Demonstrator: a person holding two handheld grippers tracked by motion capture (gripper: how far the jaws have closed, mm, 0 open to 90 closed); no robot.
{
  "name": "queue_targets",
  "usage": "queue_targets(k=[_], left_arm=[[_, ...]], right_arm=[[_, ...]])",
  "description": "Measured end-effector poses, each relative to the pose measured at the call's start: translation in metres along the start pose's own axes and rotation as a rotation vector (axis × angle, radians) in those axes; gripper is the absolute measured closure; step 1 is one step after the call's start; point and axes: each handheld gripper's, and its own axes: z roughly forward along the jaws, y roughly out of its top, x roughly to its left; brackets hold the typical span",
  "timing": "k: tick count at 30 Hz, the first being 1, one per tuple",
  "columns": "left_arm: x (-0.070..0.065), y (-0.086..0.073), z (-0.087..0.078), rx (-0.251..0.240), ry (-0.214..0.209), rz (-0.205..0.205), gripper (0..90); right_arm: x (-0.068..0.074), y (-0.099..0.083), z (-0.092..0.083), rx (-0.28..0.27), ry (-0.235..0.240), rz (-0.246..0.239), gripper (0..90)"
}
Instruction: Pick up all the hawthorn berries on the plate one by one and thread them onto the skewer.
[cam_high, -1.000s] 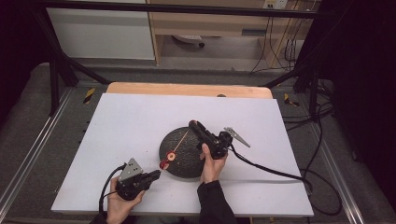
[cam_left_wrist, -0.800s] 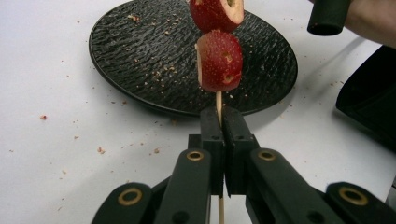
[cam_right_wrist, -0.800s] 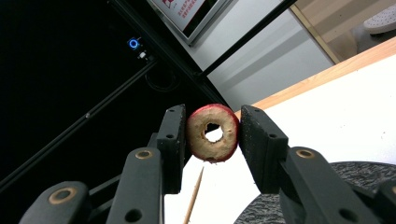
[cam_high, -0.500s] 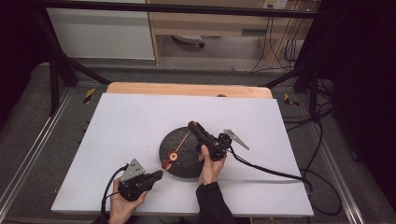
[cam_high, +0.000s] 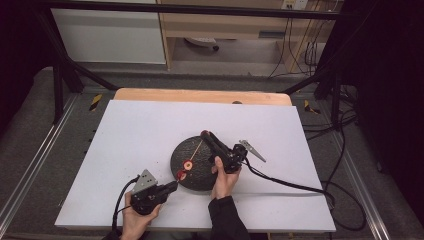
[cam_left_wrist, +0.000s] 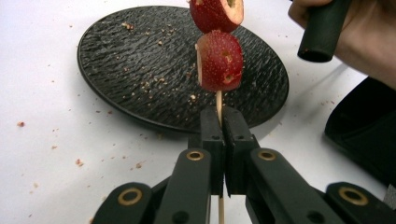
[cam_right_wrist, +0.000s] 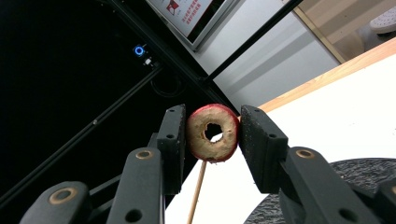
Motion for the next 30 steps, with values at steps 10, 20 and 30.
queue_targets(k=[10,20,30], left_arm=[[-0.008,0.006,0.010,-0.009,0.022,-0.024,88.1],[-0.007,0.019,0.014,-0.026,0.017,-0.056,88.0],[-0.006,0.030,0.022,-0.031,0.020,-0.050,88.0]], right_arm=[[0.000,-0.004,-0.001,-0.003,0.011,0.016,62.4],[-0.001,-0.008,-0.003,0.019,0.021,0.009,62.5],[0.000,-0.013,-0.006,0.033,0.021,0.000,62.6]])
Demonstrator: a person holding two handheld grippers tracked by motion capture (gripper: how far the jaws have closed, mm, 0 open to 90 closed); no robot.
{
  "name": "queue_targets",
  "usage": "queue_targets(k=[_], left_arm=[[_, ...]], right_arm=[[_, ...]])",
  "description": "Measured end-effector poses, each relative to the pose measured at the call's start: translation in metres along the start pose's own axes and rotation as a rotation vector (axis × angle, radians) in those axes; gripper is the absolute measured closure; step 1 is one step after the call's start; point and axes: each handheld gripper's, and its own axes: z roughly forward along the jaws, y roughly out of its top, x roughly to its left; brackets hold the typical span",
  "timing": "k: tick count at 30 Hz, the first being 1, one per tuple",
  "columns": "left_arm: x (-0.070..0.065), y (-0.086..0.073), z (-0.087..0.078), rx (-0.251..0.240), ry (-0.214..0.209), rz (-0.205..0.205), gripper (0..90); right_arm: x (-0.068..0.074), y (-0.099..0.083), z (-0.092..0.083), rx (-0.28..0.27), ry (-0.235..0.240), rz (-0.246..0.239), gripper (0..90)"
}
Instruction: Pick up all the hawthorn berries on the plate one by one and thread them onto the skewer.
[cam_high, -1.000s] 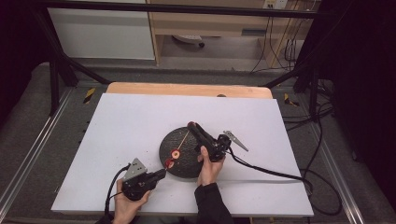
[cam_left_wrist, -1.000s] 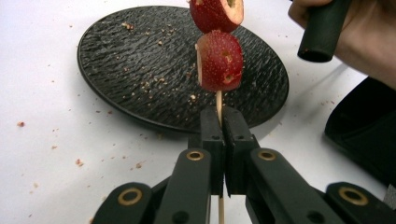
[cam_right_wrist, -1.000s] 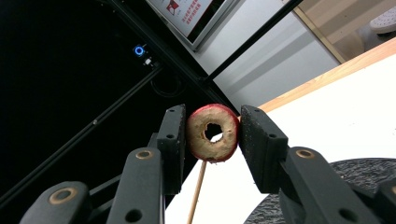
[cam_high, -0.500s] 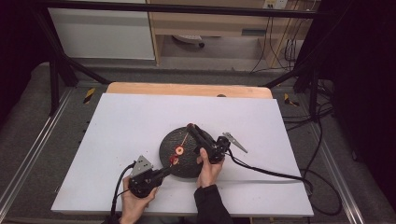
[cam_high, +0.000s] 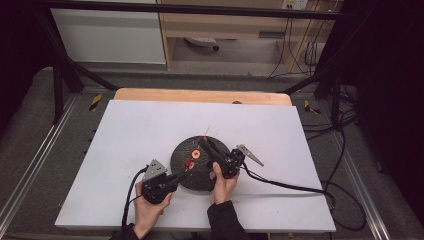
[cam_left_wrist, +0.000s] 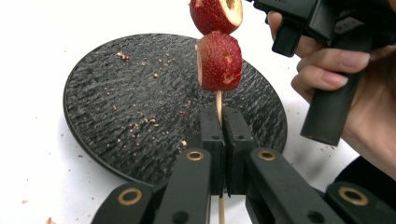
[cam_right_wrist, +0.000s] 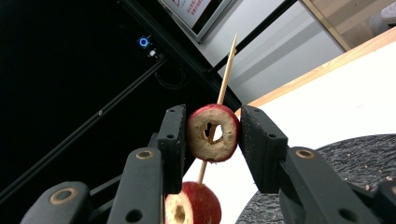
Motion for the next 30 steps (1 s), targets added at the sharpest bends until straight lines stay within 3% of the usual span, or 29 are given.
queue_targets(k=[17,24,30], left_arm=[[0.005,-0.003,0.001,0.015,-0.018,0.007,88.2],[0.010,-0.005,-0.003,0.022,-0.008,0.020,88.2],[0.016,-0.006,-0.006,0.031,0.000,0.031,88.2]], right_arm=[[0.001,-0.001,-0.002,0.067,-0.006,-0.034,61.5],[0.007,0.014,-0.007,0.137,-0.041,-0.152,49.2],[0.008,0.025,-0.011,0.242,-0.094,-0.271,28.9]])
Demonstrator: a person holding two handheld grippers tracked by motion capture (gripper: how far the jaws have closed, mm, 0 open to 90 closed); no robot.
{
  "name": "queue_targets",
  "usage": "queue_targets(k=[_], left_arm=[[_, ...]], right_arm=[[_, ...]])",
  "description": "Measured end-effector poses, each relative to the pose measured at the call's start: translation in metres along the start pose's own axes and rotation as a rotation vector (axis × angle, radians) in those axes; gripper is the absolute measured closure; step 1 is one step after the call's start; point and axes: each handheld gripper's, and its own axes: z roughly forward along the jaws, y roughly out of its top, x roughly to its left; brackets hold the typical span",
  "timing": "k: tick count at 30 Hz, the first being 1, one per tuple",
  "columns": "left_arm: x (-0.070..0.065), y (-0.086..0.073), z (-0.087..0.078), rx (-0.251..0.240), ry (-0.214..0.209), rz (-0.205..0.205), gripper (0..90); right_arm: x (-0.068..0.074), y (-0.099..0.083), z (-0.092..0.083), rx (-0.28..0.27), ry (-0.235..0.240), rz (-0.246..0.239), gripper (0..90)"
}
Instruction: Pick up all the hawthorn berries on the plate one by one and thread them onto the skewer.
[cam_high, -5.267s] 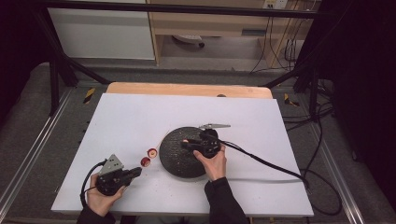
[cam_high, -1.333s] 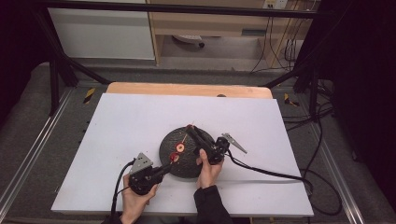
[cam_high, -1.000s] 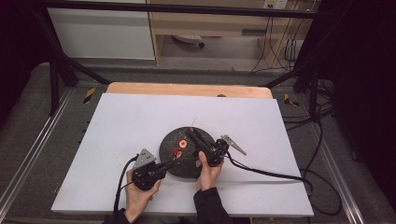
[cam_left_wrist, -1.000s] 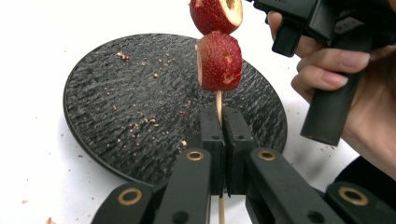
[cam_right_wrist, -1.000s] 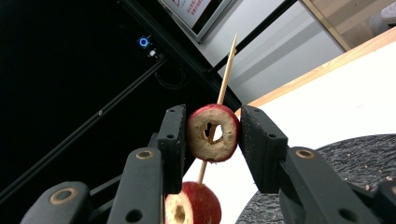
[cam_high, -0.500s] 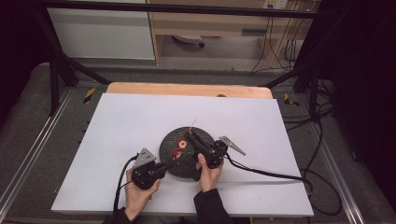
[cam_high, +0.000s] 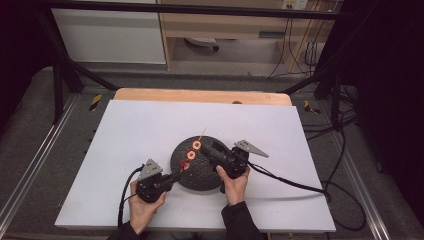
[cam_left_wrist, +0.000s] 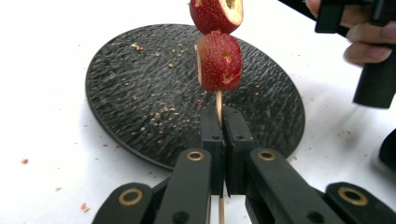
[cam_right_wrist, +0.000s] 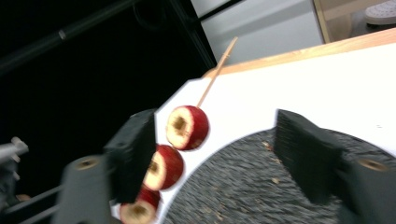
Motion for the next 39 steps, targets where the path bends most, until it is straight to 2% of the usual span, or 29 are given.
queue_targets(k=[7,11,19,28,33,39], left_arm=[[0.006,-0.001,-0.004,0.020,-0.005,0.018,88.0],[0.009,0.000,-0.006,0.031,-0.006,0.023,88.0],[0.012,0.001,-0.010,0.047,-0.005,0.031,87.9],[0.016,0.006,-0.011,0.082,-0.012,0.045,87.9],[0.021,0.011,-0.012,0.110,0.001,0.050,87.9],[0.024,0.024,-0.011,0.143,0.013,0.079,87.9]], right_arm=[[-0.007,0.005,-0.006,0.152,-0.042,-0.117,10.6],[-0.013,0.006,-0.010,0.227,-0.058,-0.192,6.3],[-0.031,0.005,-0.031,0.352,-0.080,-0.286,1.1],[-0.056,-0.002,-0.063,0.442,-0.103,-0.350,0.6],[-0.068,-0.006,-0.079,0.497,-0.081,-0.383,0.9],[-0.080,-0.008,-0.096,0.504,-0.109,-0.388,0.9]])
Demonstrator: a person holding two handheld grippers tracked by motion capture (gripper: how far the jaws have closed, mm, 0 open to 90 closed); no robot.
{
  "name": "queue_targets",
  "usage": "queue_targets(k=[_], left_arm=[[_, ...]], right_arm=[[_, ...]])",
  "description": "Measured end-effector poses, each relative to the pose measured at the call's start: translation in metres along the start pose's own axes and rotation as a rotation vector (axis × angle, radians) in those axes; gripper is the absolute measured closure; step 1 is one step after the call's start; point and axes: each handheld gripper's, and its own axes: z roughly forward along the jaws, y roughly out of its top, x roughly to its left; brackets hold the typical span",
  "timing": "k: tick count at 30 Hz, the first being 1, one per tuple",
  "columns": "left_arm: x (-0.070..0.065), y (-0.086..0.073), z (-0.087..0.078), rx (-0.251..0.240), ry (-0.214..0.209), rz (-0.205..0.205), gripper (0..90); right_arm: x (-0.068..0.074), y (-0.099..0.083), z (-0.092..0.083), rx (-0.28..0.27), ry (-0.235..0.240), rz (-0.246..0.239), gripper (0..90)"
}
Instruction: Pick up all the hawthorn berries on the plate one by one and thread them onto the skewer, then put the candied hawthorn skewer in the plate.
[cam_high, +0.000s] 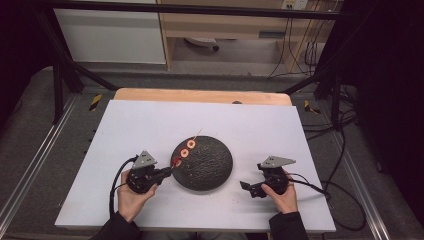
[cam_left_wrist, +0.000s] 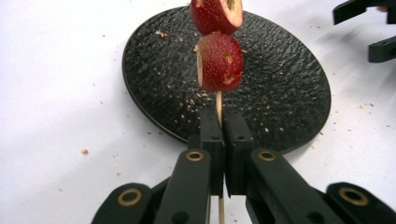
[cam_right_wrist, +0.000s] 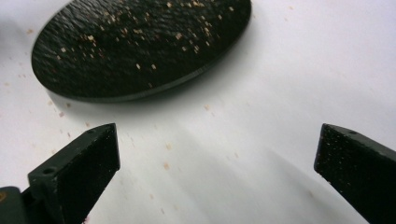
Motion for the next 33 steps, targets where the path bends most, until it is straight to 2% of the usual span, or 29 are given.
queue_targets(k=[5,14,17,25,33], left_arm=[[0.002,0.010,0.002,0.024,-0.005,0.008,87.9],[0.000,0.025,0.009,0.066,-0.010,0.022,88.0],[-0.002,0.030,0.013,0.074,-0.011,0.027,88.0],[-0.003,0.039,0.029,0.118,-0.012,0.028,88.0],[0.000,0.041,0.049,0.178,0.014,0.015,88.0]], right_arm=[[-0.006,-0.011,-0.006,0.019,-0.018,0.011,0.6],[-0.013,-0.019,-0.016,0.002,-0.026,0.048,0.6],[-0.013,-0.020,-0.017,0.002,-0.028,0.048,0.6],[-0.014,-0.022,-0.017,0.004,-0.025,0.054,0.6],[-0.014,-0.023,-0.018,0.004,-0.024,0.059,0.6]])
